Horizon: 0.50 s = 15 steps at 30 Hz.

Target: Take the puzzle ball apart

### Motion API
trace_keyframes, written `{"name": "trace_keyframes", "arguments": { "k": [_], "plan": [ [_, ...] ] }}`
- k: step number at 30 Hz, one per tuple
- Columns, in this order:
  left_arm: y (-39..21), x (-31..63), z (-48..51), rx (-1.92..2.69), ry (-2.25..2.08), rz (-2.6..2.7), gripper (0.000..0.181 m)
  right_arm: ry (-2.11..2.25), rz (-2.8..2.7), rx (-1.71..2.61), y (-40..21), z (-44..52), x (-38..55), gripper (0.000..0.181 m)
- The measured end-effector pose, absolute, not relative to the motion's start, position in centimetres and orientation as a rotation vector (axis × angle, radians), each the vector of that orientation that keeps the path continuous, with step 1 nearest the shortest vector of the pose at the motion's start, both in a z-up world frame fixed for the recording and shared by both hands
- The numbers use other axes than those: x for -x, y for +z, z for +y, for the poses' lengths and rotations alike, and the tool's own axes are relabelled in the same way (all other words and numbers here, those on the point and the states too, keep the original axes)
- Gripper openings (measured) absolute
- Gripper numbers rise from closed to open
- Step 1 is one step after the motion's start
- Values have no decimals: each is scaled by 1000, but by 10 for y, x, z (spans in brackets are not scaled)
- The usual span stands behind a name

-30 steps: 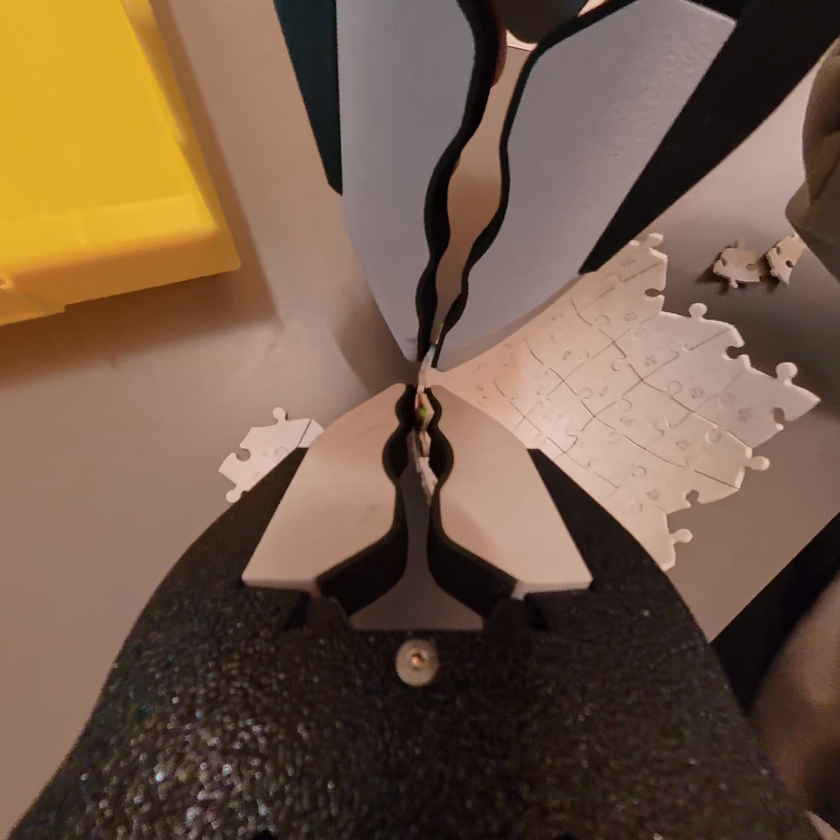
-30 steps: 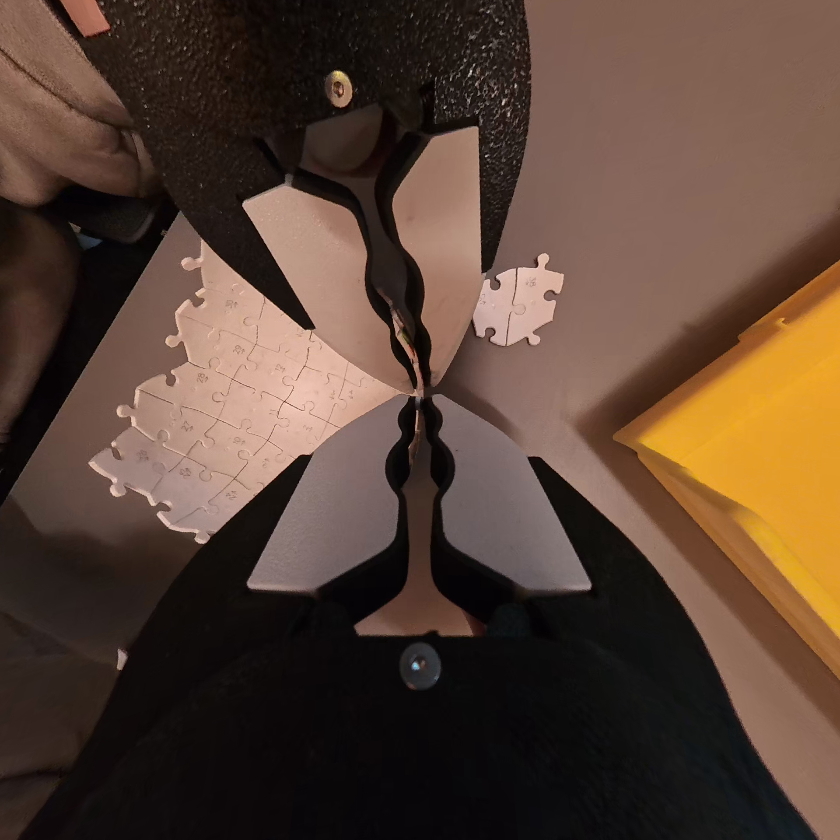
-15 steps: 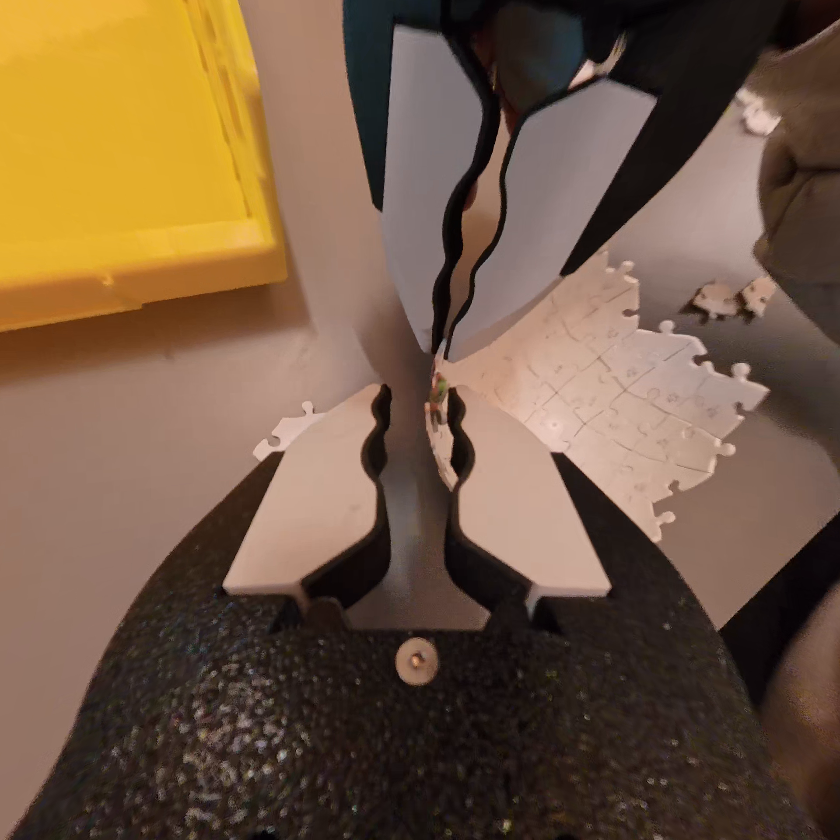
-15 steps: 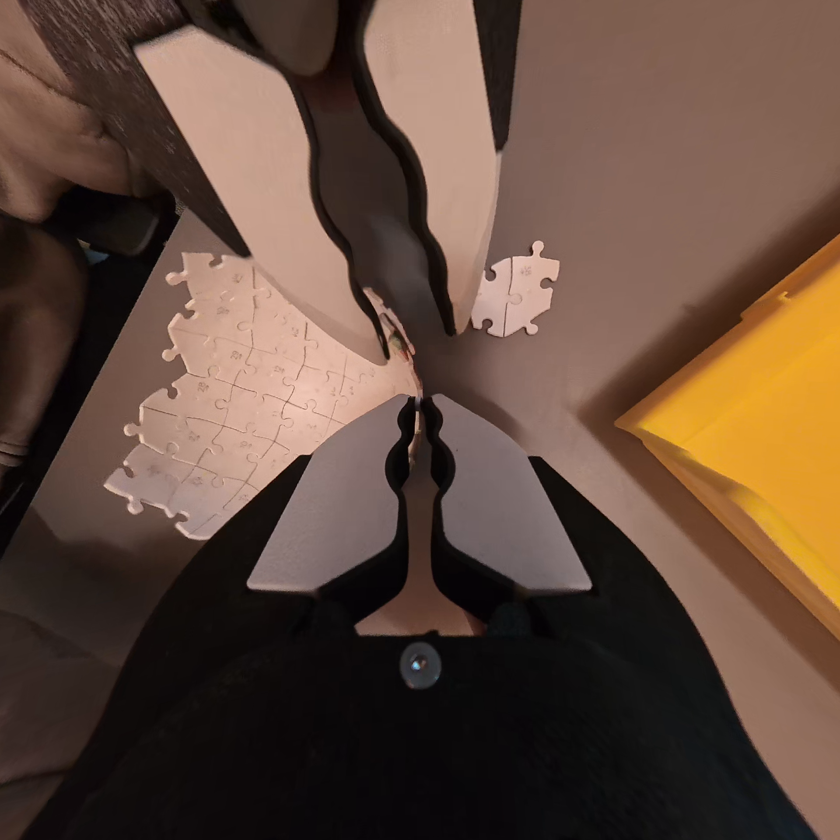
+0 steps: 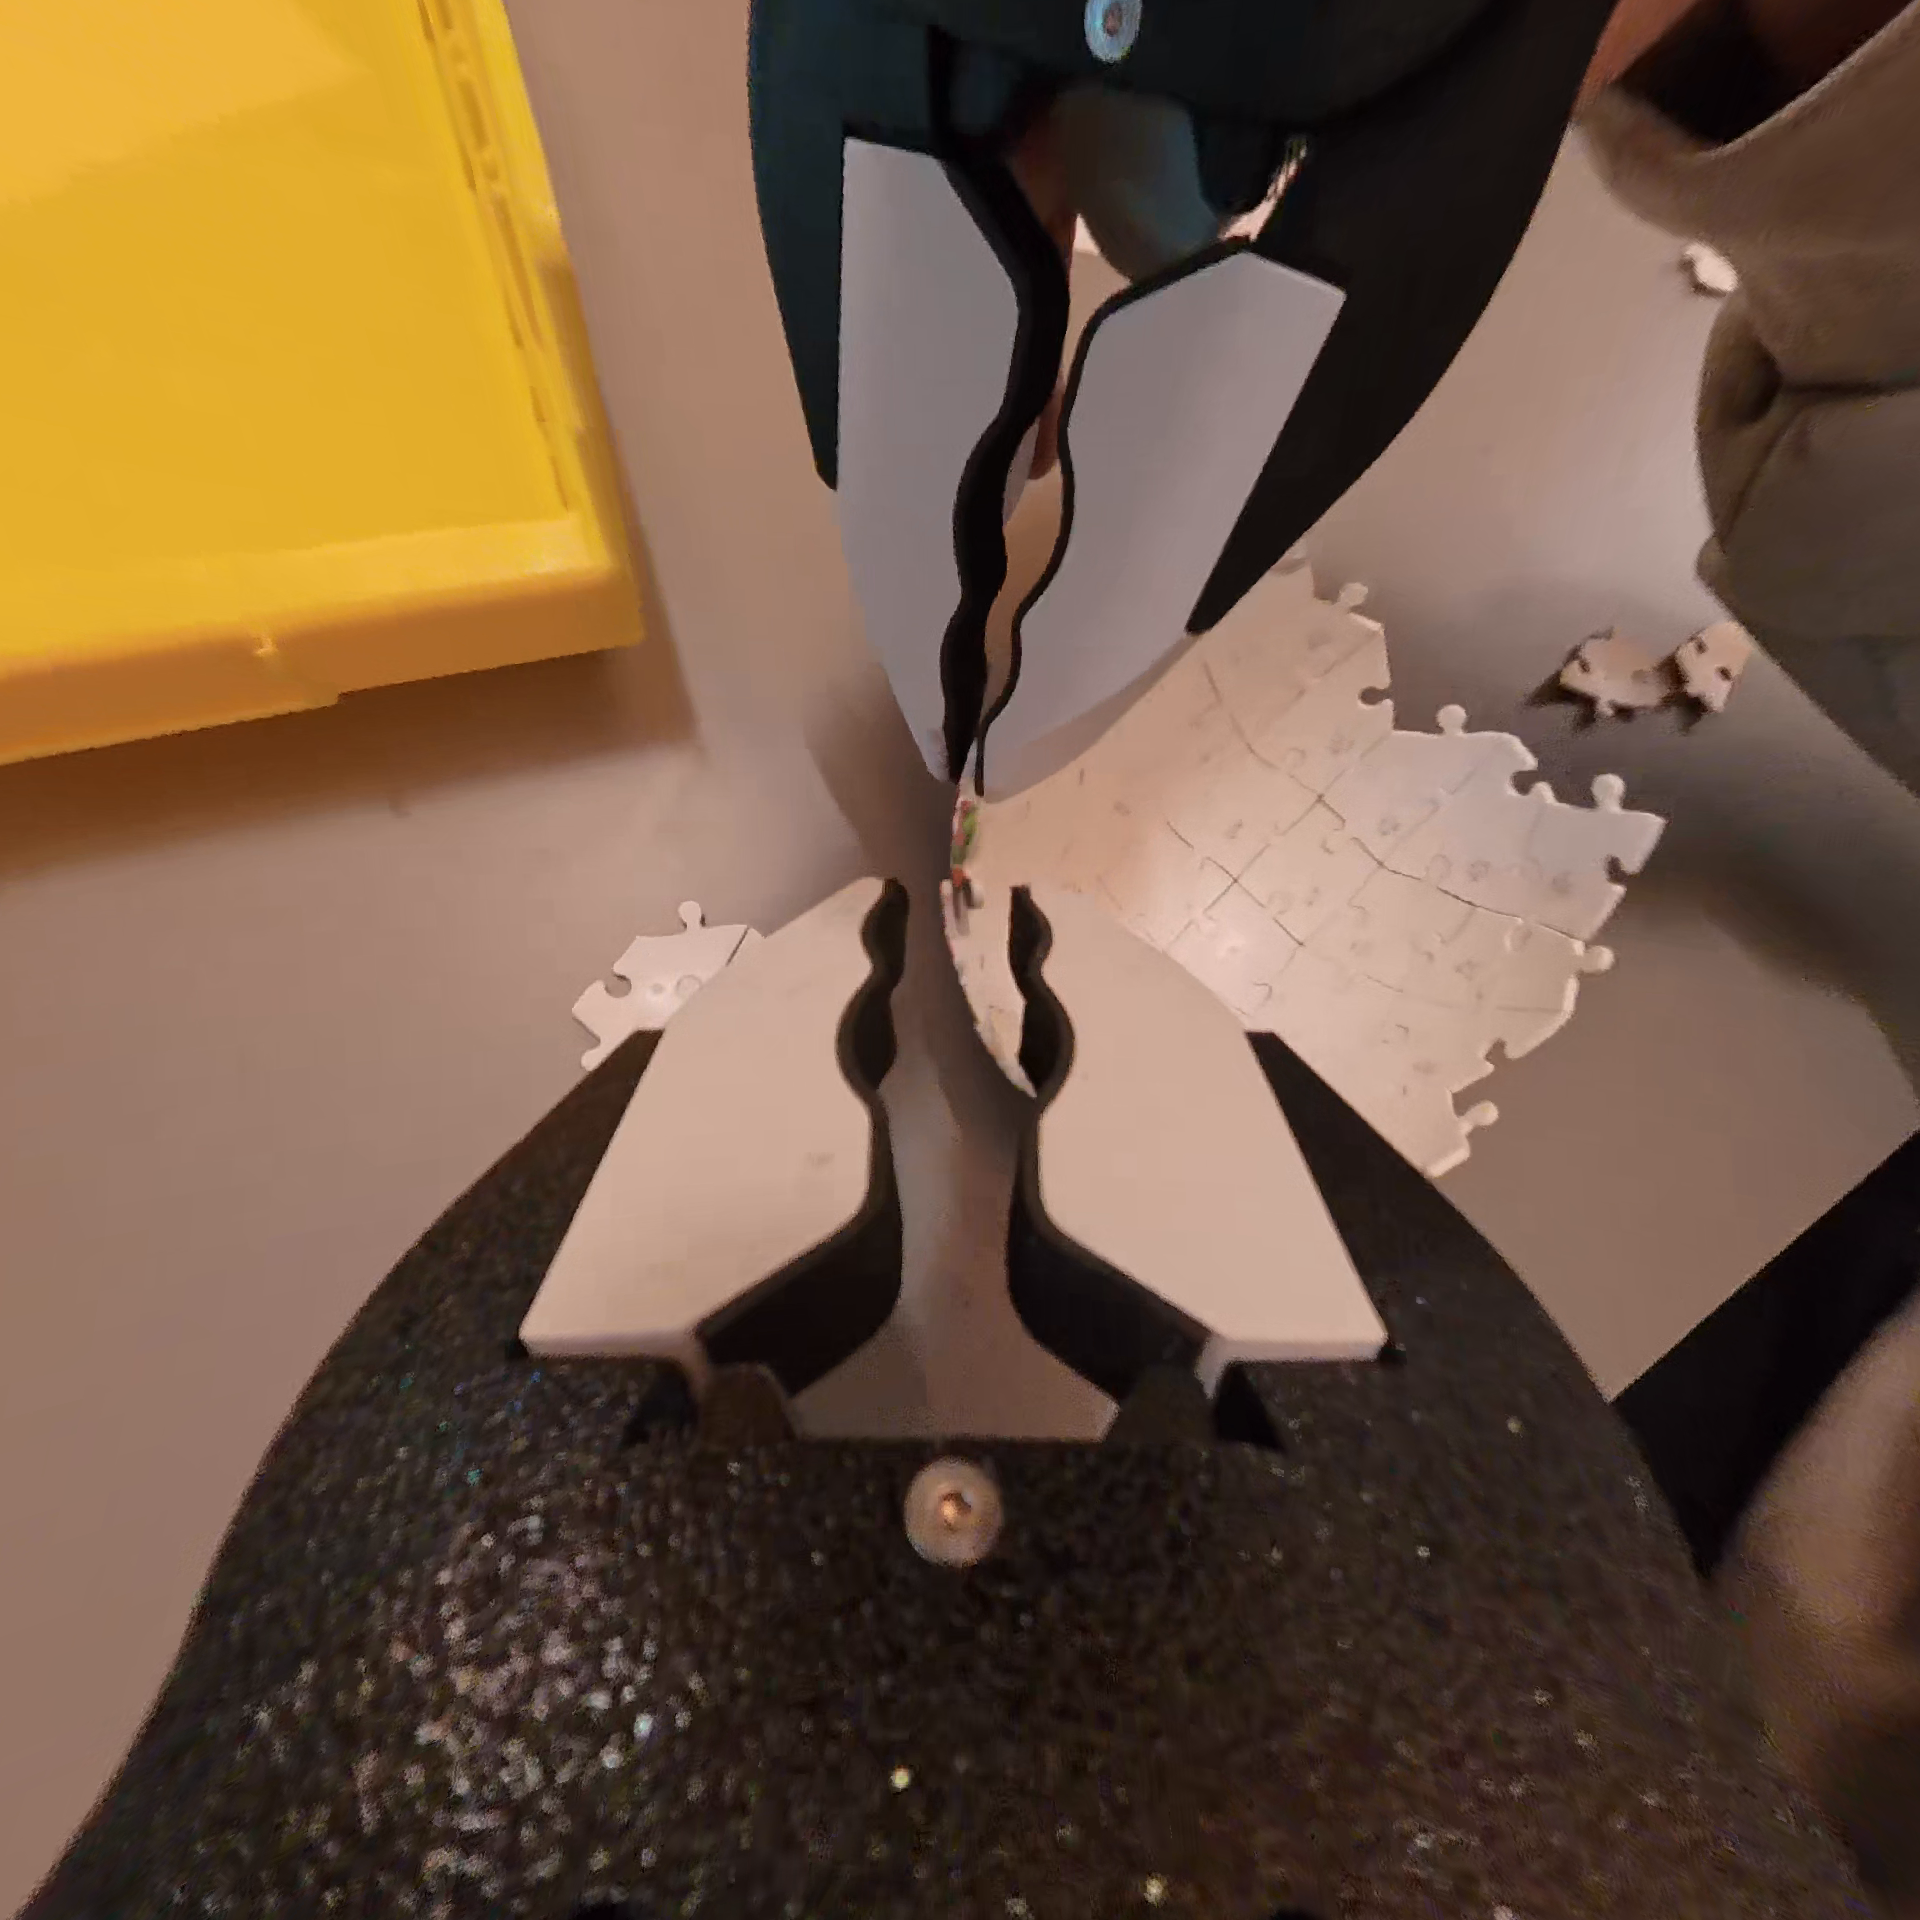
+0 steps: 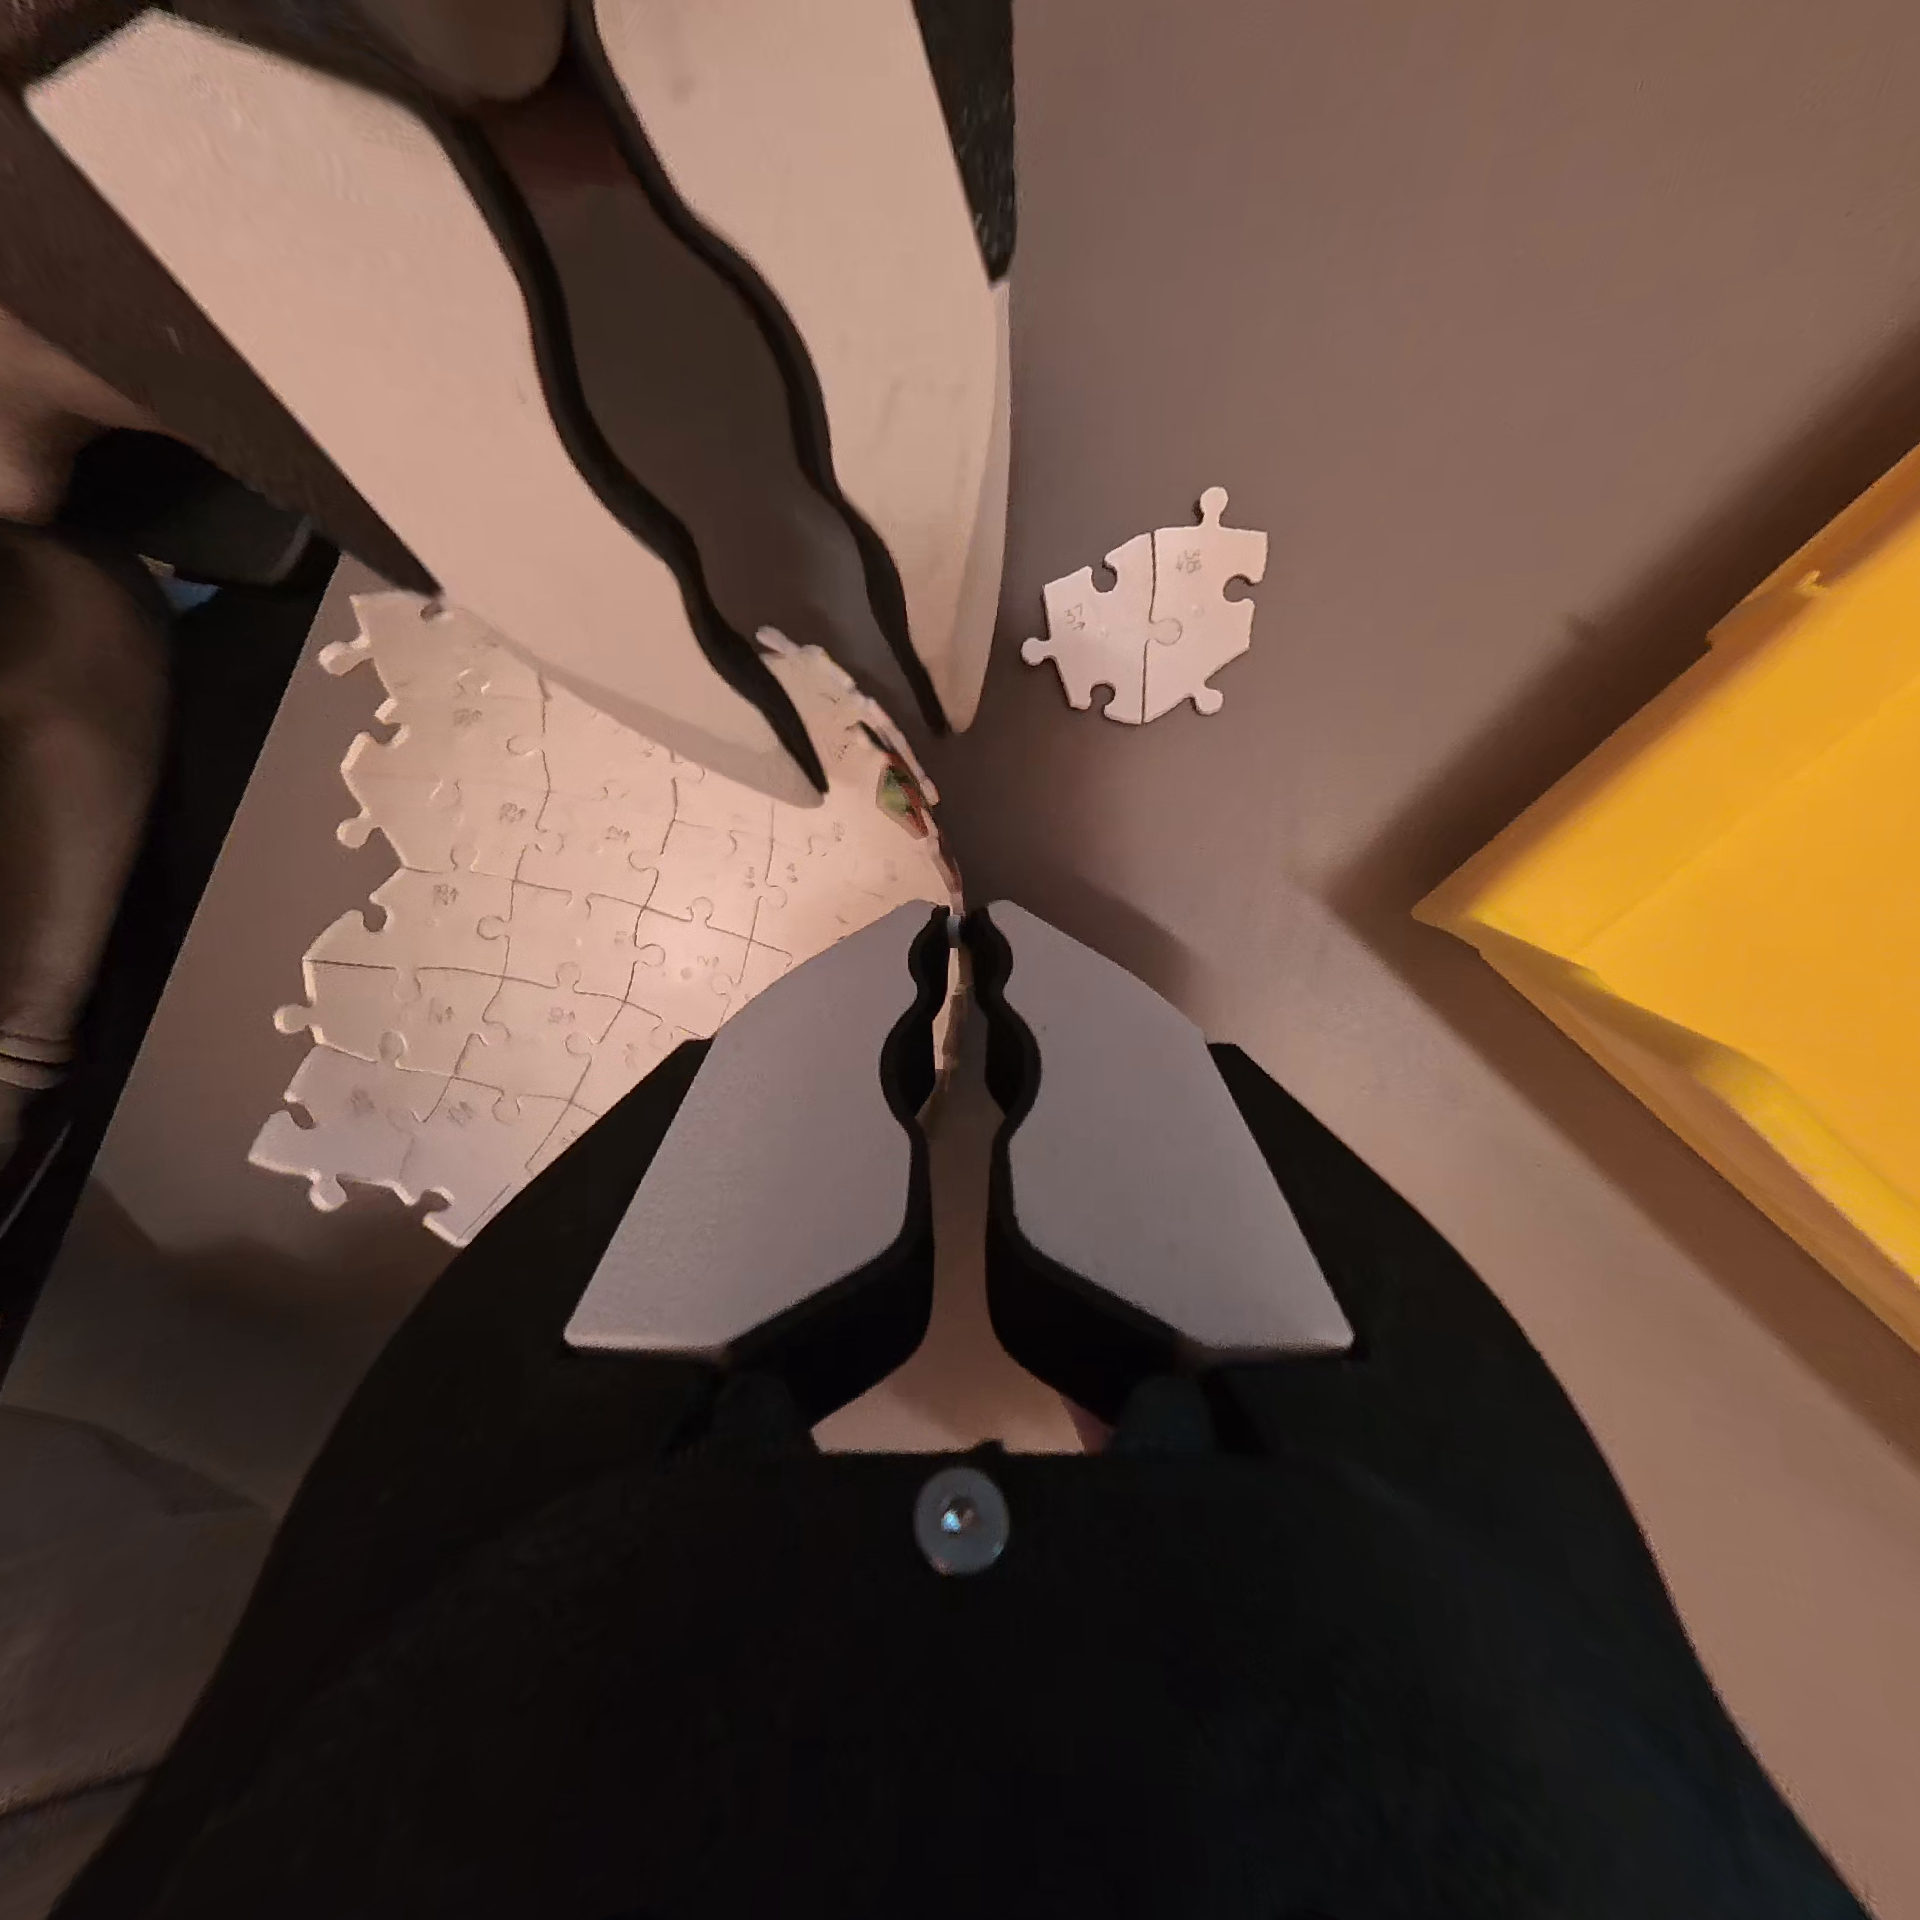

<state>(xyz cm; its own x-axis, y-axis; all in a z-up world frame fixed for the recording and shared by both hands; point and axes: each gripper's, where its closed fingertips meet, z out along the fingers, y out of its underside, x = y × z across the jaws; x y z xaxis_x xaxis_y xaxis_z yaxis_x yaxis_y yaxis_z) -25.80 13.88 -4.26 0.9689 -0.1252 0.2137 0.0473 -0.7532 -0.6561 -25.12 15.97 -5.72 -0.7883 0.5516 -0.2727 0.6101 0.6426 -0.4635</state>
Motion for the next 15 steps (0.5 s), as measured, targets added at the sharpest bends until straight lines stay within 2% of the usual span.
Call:
{"name": "trace_keyframes", "arguments": {
  "k": [1, 8, 15],
  "plan": [
    [-45, 256, 140, 2417, -316, 63, 18, -833, 2748, -983, -57, 160, 251, 4],
    [-58, 251, 135, 2497, -351, 39, 18, -815, 2757, -983, -55, 163, 245, 4],
    [-59, 256, 133, 2510, -369, -45, 10, -779, 2766, -1015, -56, 165, 244, 4]
  ]
}}
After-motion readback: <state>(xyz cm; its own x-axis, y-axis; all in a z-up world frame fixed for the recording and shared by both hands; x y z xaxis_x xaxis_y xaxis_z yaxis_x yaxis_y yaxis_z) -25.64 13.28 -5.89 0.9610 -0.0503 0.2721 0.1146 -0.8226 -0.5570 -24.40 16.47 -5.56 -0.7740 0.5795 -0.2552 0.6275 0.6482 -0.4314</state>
